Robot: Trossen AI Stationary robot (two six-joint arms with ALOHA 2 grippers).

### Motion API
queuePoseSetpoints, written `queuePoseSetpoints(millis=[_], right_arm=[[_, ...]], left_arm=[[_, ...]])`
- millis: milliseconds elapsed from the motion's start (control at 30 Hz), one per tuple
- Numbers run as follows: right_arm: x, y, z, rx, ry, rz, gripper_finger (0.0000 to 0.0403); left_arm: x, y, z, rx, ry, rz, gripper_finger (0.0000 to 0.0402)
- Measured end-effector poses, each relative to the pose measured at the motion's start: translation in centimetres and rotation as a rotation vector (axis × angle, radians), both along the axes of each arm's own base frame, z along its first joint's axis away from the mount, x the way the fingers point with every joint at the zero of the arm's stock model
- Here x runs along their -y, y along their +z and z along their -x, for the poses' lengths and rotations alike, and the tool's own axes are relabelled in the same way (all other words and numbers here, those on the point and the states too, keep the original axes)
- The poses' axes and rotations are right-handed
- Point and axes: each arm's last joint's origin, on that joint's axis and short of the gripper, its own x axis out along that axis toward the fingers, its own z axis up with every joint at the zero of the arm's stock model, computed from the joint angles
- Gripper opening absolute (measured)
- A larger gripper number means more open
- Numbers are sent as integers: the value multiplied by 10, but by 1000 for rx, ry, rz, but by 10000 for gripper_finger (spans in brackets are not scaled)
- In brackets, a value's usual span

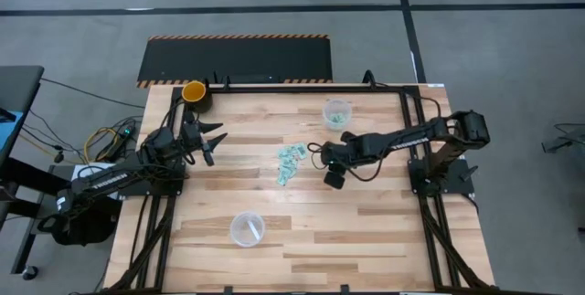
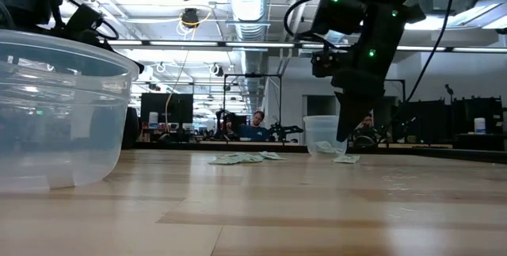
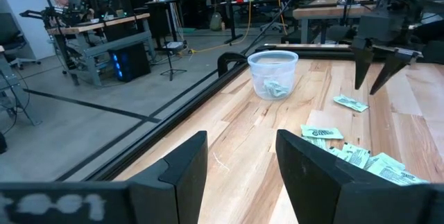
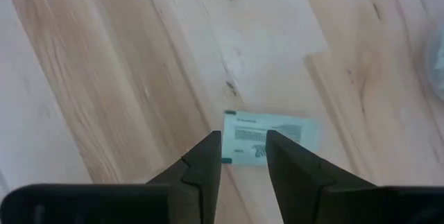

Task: Pick and place Stevia / Truvia into bins
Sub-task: Put the stevia packet into the top container

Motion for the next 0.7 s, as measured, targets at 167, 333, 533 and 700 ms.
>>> queuePoseSetpoints(millis=[167, 333, 533, 700], right_arm=[[7, -8, 6, -14, -32, 29, 109], [13, -18, 10, 4, -52, 26, 110], [12, -20, 10, 26, -51, 27, 149], [12, -20, 10, 28, -51, 27, 206]], left_arm=[[0, 0, 0, 0, 0, 0, 163], [0, 0, 0, 0, 0, 0, 163], [0, 0, 0, 0, 0, 0, 163], [0, 0, 0, 0, 0, 0, 163]])
